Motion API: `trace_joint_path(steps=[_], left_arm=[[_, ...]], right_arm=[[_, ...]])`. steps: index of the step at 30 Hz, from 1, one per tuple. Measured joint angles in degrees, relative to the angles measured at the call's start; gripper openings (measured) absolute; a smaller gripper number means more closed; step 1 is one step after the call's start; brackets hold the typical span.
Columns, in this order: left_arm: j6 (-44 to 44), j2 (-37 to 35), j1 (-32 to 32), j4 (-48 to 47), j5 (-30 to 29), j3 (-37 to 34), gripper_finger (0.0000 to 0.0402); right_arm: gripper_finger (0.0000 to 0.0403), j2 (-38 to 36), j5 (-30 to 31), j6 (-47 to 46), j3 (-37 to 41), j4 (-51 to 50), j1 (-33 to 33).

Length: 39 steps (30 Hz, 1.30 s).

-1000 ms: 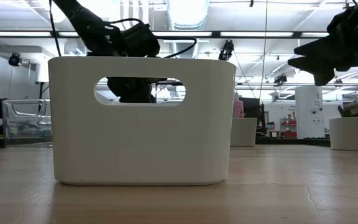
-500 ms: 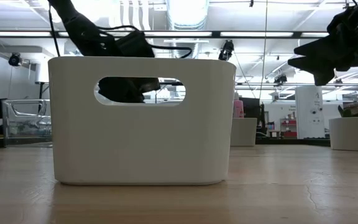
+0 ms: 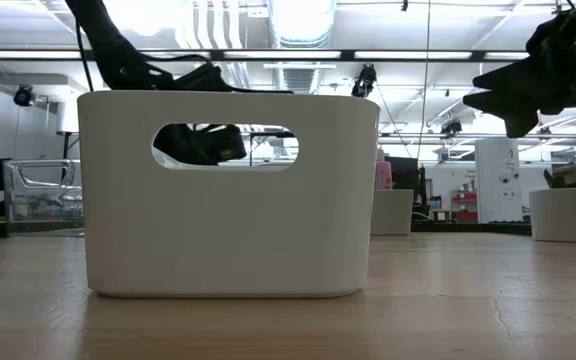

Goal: Pick & Place Paint Supplies
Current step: Put the green scissors into the transparent bin

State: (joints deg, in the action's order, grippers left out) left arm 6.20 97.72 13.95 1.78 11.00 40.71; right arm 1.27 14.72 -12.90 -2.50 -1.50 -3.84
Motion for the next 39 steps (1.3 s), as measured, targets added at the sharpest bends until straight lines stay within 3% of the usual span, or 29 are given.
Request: trace_joint_path(steps=[22, 34, 39], left_arm=[[-1.7, -0.25, 0.14, -5.1, -1.43, -0.28, 0.0183], [-2.67, -0.12, 0.11, -3.3, -5.31, -0.54, 0.0046], [-4.36, -0.12, 0.09, -2.92, -5.9, -0.57, 0.0018]], right_arm=[[0.0193, 0.03, -0.15, 0.01, 0.0, 0.0, 0.0], [0.0193, 0.01, -0.15, 0.01, 0.0, 0.0, 0.0], [0.0193, 0.01, -0.13, 0.0, 0.0, 0.0, 0.0]])
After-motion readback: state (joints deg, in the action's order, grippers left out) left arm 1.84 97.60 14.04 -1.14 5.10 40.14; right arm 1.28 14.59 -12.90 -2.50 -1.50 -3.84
